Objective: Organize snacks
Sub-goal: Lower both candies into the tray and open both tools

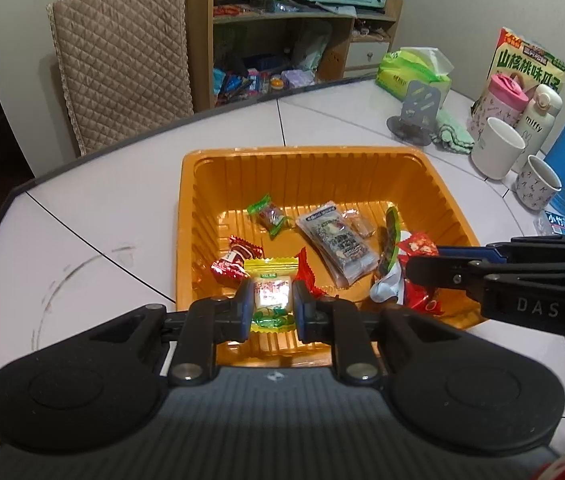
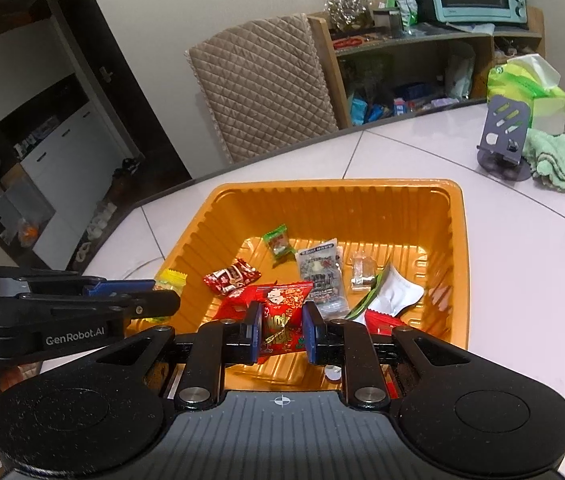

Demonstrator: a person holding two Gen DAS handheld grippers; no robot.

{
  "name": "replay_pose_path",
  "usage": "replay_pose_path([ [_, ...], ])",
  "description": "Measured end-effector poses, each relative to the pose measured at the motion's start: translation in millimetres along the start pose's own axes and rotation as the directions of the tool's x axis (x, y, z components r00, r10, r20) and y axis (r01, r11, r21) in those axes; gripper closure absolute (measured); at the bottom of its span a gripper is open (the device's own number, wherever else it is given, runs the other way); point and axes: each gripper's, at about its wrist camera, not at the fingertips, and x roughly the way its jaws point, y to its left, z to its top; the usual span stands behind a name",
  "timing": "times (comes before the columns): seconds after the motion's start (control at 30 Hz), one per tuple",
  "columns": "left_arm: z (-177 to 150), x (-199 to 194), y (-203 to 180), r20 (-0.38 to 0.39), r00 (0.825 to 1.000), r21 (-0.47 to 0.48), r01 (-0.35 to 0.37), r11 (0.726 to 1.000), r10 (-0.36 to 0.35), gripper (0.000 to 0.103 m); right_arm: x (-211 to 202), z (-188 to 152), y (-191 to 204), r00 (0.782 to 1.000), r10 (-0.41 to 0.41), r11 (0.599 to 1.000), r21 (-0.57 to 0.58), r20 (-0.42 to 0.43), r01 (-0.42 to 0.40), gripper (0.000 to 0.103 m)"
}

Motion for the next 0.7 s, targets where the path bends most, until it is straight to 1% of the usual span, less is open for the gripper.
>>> replay_pose_path([
  [0.3,1,20,0,-0.041,0.999,0.011,-0.012,1.000,0.013,0.085,12,1,-7,1.000,-0.003,1.000,0.018,-0.018,0.003,0.081],
  [0.53,2,27,1,-0.055,0.998,0.007,-0.011,1.000,0.012,0.085,16,0,-10,1.000,-0.003,1.000,0.029,-0.025,0.004,0.081],
  [0.7,3,27,2,-0.051,0.999,0.008,-0.007,1.000,0.007,0.084,16,0,-12,1.000,-0.003,0.999,0.037,-0.026,0.004,0.081],
])
